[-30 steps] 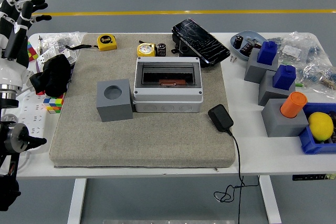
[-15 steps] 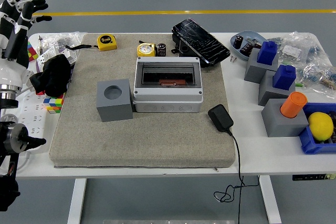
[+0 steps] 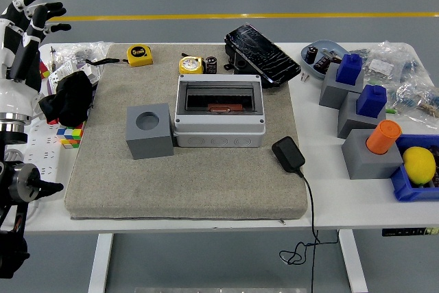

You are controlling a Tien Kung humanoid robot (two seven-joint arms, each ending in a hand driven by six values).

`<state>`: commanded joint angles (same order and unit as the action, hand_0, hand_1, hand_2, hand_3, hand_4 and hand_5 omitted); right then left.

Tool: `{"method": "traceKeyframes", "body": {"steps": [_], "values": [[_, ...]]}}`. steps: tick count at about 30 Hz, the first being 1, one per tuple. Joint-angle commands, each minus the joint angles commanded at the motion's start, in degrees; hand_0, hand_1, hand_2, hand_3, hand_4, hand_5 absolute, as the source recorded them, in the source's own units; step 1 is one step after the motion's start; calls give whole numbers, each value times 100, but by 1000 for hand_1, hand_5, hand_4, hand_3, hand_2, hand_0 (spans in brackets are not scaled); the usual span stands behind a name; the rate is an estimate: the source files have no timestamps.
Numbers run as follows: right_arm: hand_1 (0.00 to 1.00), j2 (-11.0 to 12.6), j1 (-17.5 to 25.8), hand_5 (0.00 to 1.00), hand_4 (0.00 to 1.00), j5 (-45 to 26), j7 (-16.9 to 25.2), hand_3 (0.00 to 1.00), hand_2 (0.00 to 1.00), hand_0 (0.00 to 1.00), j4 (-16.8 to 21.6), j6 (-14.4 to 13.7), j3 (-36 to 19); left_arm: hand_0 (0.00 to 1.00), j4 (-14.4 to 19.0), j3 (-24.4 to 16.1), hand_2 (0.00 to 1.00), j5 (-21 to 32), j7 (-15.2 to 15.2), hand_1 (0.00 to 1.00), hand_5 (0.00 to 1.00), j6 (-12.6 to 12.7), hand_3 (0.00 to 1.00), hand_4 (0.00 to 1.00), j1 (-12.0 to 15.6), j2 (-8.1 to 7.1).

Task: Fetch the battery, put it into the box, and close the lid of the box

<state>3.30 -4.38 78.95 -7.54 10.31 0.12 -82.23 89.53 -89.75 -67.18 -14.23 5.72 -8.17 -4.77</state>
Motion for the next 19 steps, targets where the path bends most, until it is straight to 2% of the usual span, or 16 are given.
{"method": "traceKeyframes", "body": {"steps": [8, 19], "values": [[644, -4, 107, 558, 998, 44, -8, 580, 671, 647, 0, -15, -143, 463, -56, 156, 596, -12, 87, 641, 618, -61, 665, 998, 102, 25], [643, -20, 156, 558, 998, -40, 30, 579, 671, 647, 0, -12, -107, 472, -295, 421, 605, -9, 153, 650, 616, -117, 669, 998, 68, 47]]}}
